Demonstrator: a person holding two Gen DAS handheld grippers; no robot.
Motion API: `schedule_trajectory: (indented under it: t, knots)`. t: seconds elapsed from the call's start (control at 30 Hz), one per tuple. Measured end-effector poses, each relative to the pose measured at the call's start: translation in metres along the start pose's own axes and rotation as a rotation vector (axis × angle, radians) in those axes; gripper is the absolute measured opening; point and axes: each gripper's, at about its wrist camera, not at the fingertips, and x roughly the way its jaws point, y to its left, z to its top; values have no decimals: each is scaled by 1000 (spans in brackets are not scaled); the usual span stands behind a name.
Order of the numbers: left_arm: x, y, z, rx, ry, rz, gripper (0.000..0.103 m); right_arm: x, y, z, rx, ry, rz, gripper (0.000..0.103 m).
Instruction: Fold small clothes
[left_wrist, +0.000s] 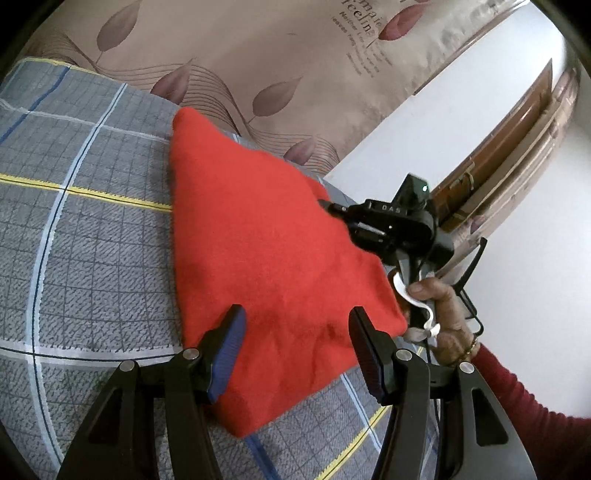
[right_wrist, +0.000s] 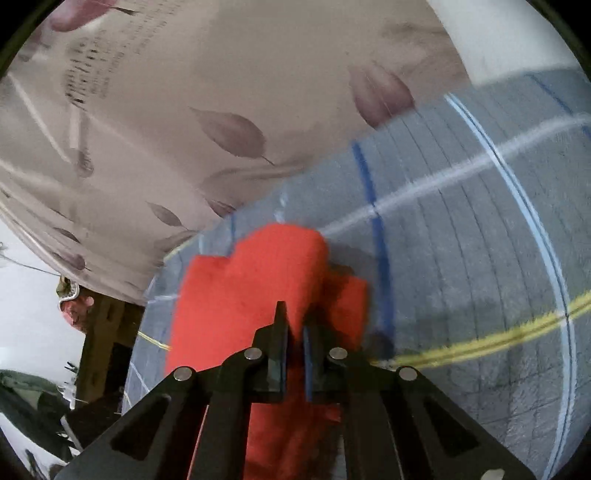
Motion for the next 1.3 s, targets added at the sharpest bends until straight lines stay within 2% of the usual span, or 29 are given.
schedule_trajectory:
  t: [0.07, 0.13, 0.23, 0.3, 0.37, 0.47, 0.53, 0.57, 0.67, 0.77, 0.9, 1.03, 1.3]
  knots:
    - [0, 1, 0, -5, 0, 2, 58, -8, -4, -3, 25, -37, 27, 16]
    - [0, 1, 0, -5, 0, 5, 58, -22, -4, -8, 34, -80, 31, 18]
    - [0, 1, 0, -5, 1, 8, 58, -60, 20, -34, -23, -150, 64, 23]
    - [0, 0, 0, -4, 2, 11, 58, -71, 36, -52, -77, -138, 65, 34]
    - [0, -1, 1, -3, 2, 13, 58, -77, 60, -80, -162, -111, 39, 42]
    - [-1, 0, 1, -3, 0, 13, 58, -66, 82, -111, -240, -47, -23, 42]
    - [-1, -1, 0, -2, -1, 18, 58, -58, 81, -127, -267, -5, -89, 25]
    - [-2, -1, 0, -2, 1, 21, 58, -53, 76, -135, -262, 18, -153, 6]
    - [-5, -1, -2, 9, 8, 46, 58, -57, 45, -149, -185, 29, -184, 4]
    - [-7, -4, -5, 31, 24, 70, 58, -68, 19, -148, -83, 18, -86, 2]
    - [-9, -6, -8, 46, 27, 85, 58, -67, 20, -150, -104, 17, -87, 4]
    - [-11, -6, -9, 48, 15, 106, 58, -64, 12, -148, -56, 8, -38, 4]
    - [-12, -17, -11, 99, -13, 248, 58, -58, 29, -153, -126, -16, -118, 4]
